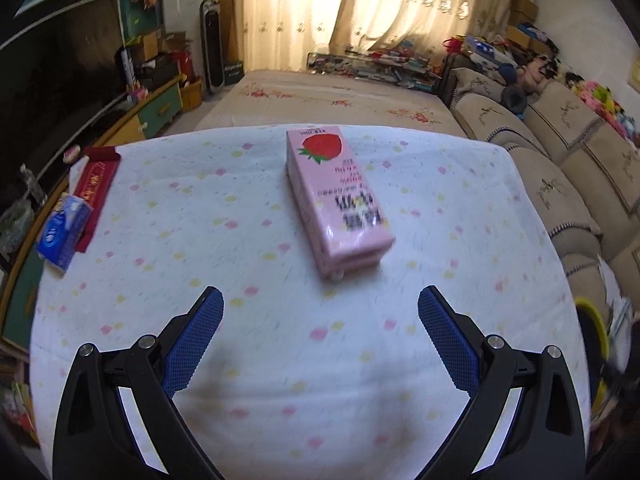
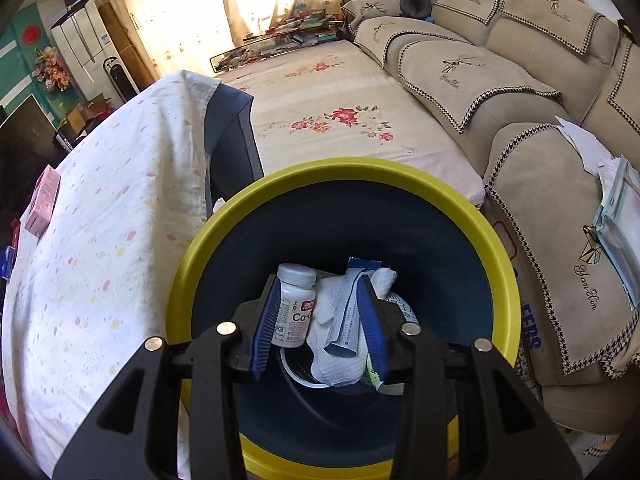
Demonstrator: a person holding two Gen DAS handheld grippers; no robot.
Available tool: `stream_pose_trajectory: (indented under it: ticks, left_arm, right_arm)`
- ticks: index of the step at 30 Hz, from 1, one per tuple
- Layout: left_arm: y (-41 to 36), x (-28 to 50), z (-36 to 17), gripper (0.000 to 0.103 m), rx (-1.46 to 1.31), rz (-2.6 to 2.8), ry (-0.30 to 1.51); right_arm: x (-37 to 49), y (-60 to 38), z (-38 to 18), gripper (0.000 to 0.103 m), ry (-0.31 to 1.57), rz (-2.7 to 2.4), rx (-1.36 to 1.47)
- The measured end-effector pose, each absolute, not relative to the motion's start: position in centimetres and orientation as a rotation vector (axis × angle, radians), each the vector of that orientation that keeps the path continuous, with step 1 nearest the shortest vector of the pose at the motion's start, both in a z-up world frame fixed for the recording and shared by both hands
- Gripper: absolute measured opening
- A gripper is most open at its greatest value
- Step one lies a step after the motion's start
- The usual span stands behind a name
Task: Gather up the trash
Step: 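Grasp the pink strawberry milk carton with the left gripper and lift it, then carry the milk carton into the yellow bin and open the left gripper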
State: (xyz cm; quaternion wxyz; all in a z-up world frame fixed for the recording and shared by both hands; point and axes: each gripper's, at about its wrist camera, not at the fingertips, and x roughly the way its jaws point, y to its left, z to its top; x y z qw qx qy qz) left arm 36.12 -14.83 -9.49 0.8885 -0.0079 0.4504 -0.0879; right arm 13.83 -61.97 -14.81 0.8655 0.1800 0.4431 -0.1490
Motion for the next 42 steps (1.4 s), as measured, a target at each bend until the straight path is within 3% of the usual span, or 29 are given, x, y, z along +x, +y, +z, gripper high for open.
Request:
stream_pose_trajectory:
  ticks: [14,19,22,24,26,34,42]
  left_arm:
    - [-16.4,47.2,-12.1,0.095,-0.064,0.034,1.021]
    - [-17.1,48.4,-12.6,0.083,-0.049,0.038,1.019]
    - [-17.1,48.6,-12.8,0.070,-0.054,0.030,1.026]
    - [-17.0,48.5,-12.8,0.056,-0.054,0.019,1.027]
    - [-16.9,47.8,-12.8,0.050,-0.045,0.008,1.026]
    - [-17.3,42.4,-11.1,0.050,-0.019,-0.078,0.986]
    - [-24.6,31.6,-7.3,0.050,0.078,-0.329,0.917]
  right_arm:
    - [13.7,-61.8,-15.2,0.040,0.937,-0.284,0.370]
    - [13.9,-61.3,-15.5,0.040,0.946,-0.272,0.365]
    - [13.8,-61.2,-15.5,0.040,0.947,-0.268,0.365]
    - [13.6,-61.1,-15.4,0.040,0.943,-0.267,0.367]
    - [13.2,-61.2,-15.2,0.040,0.935,-0.268,0.371]
    - [10.6,-61.5,-14.0,0.040,0.898,-0.288,0.380]
    - [6.7,-62.5,-12.4,0.040,0.857,-0.323,0.379]
